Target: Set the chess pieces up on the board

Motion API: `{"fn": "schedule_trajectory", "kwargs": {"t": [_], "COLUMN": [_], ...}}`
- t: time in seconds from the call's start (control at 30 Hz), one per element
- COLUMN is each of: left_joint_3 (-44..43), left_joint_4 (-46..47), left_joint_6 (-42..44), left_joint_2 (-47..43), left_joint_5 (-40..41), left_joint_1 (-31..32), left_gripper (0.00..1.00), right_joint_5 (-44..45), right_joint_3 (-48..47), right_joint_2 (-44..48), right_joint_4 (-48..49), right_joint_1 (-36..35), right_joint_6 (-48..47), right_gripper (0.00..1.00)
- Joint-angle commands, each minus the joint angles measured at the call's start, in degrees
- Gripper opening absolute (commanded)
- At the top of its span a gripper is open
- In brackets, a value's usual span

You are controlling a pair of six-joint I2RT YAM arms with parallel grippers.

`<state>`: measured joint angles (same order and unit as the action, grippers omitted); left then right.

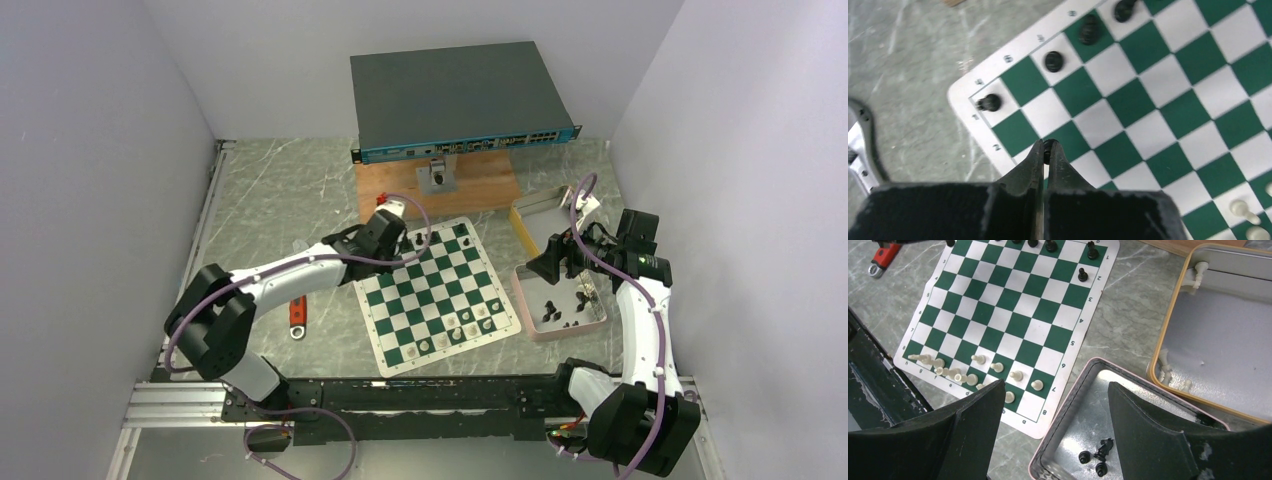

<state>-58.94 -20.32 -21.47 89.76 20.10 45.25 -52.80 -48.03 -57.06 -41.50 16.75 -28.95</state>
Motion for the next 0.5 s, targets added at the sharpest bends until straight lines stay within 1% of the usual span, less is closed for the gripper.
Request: {"fn": "schedule_trajectory", "kwargs": {"t": [0.0,0.13,0.47], "left_joint_3": [3.34,5.32,7.07], "left_joint_4": [4.63,4.89,7.77], "left_joint_6": [-3.13,-4.19,-4.27], "left_joint_2": [-4.45,-4.02,-2.01], "left_joint_5": [1.94,1.84,-0.01], "left_joint_1": [-3.74,-6.21,-8.90], "left_gripper": [0.00,0.00,0.00], "right_joint_5": [-0.21,-0.12,0.15], "right_joint_3": [0.12,0.13,0.17], "right_joint_2": [-0.11,-0.21,-0.43], "right_joint_4": [1.77,1.86,1.92], "right_joint_1": [0.14,0.20,0.18], "right_joint_6": [-0.72,-0.73,-0.78], "right_gripper": [0.78,0.78,0.78]}}
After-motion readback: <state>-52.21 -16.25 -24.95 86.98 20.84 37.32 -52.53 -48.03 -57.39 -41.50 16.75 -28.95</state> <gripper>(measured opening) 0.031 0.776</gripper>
